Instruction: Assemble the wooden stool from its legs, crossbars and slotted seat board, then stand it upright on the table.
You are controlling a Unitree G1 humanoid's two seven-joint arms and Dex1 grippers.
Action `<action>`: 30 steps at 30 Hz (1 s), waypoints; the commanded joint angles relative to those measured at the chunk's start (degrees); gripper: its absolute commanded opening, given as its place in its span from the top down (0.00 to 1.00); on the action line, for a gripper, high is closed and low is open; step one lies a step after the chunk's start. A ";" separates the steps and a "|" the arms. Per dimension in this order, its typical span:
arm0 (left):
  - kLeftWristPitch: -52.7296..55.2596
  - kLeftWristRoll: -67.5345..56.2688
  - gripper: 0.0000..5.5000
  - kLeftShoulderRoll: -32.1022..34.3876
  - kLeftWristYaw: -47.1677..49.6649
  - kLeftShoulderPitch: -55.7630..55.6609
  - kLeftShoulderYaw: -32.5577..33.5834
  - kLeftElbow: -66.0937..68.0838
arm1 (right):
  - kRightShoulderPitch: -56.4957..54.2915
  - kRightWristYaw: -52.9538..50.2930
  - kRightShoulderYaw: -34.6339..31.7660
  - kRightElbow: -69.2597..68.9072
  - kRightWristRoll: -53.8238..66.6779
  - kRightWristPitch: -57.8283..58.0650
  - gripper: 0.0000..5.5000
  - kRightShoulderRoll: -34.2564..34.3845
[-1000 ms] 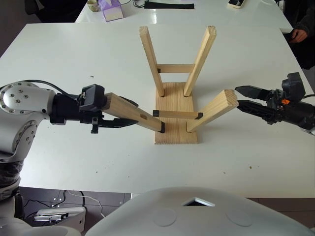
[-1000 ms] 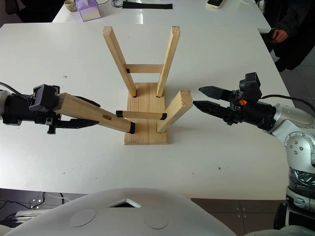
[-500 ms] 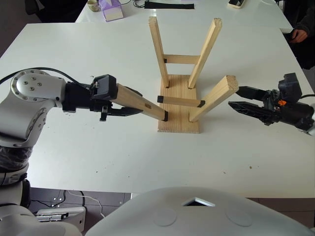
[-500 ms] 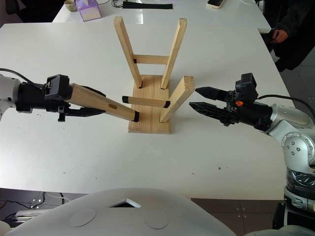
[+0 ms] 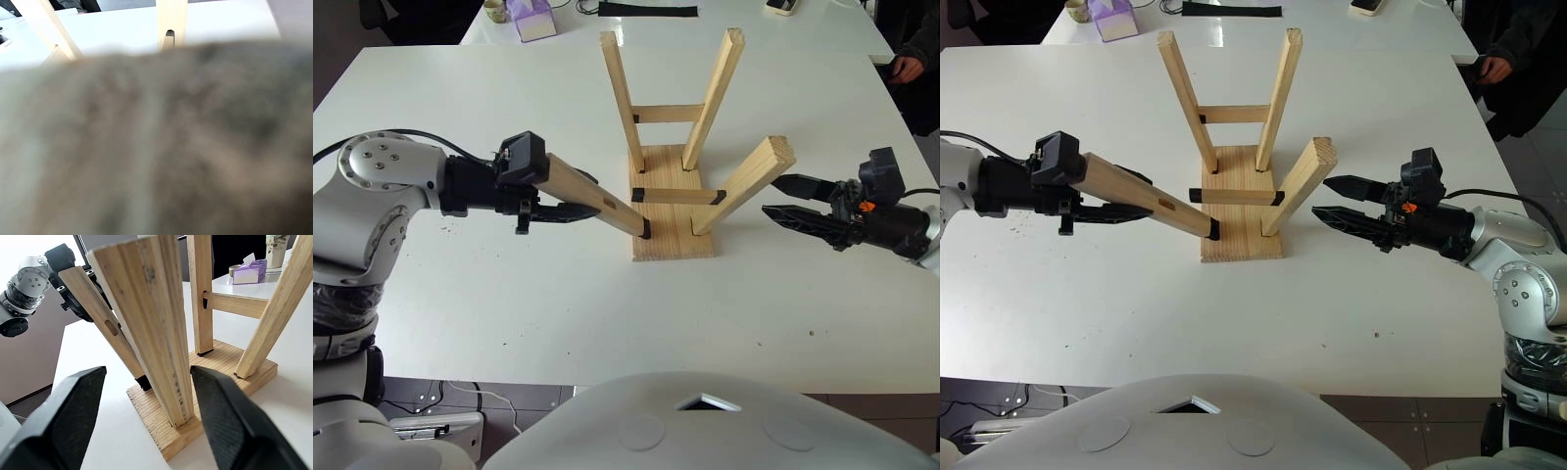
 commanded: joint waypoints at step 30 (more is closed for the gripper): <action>-0.44 5.76 0.63 -1.42 1.43 -2.96 -2.29 0.11 | 1.05 -0.43 -0.32 -2.13 -0.16 -0.23 0.42 -1.00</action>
